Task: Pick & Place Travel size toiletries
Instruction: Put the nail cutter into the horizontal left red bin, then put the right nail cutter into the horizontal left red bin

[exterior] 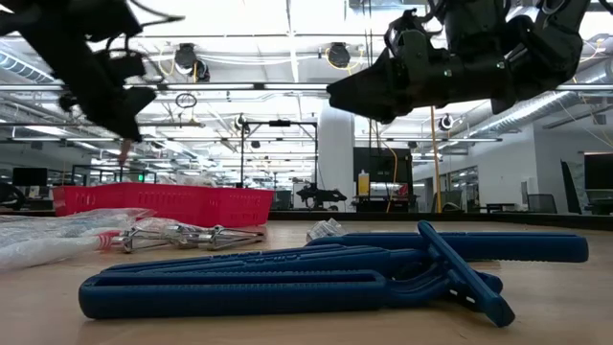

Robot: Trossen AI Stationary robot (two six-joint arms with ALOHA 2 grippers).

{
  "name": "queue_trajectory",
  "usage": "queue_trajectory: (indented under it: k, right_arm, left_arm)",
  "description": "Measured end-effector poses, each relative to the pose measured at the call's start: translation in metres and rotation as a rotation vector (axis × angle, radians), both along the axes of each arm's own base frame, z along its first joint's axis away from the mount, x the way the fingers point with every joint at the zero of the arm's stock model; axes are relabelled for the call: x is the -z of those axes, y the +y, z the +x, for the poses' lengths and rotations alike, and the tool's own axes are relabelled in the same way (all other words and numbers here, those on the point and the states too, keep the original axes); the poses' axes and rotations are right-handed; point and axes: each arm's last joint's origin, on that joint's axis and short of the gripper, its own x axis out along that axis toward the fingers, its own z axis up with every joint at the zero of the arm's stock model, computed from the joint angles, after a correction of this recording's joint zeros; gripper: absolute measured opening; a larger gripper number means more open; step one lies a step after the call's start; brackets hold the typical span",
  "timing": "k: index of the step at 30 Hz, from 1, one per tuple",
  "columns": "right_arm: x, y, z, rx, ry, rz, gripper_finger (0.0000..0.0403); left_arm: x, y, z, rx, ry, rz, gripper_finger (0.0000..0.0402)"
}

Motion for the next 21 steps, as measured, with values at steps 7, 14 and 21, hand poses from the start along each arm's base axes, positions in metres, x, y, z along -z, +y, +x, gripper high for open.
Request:
queue_trajectory:
  k: [7,14,21]
  right_arm:
    - [0.000,-0.006,0.000,0.022,-0.003,0.049,0.0207]
    - [0.000,-0.005,0.000,0.021,-0.004,0.059,0.0208]
    - [0.002,-0.005,0.000,0.022,0.012,0.059,0.0208]
  left_arm:
    - [0.010,0.005,-0.008,-0.150,0.039,-0.077,0.0047]
    - [0.014,0.007,-0.005,-0.163,0.060,-0.100,0.0130]
    - [0.014,0.009,-0.004,-0.164,0.072,-0.098,0.0177]
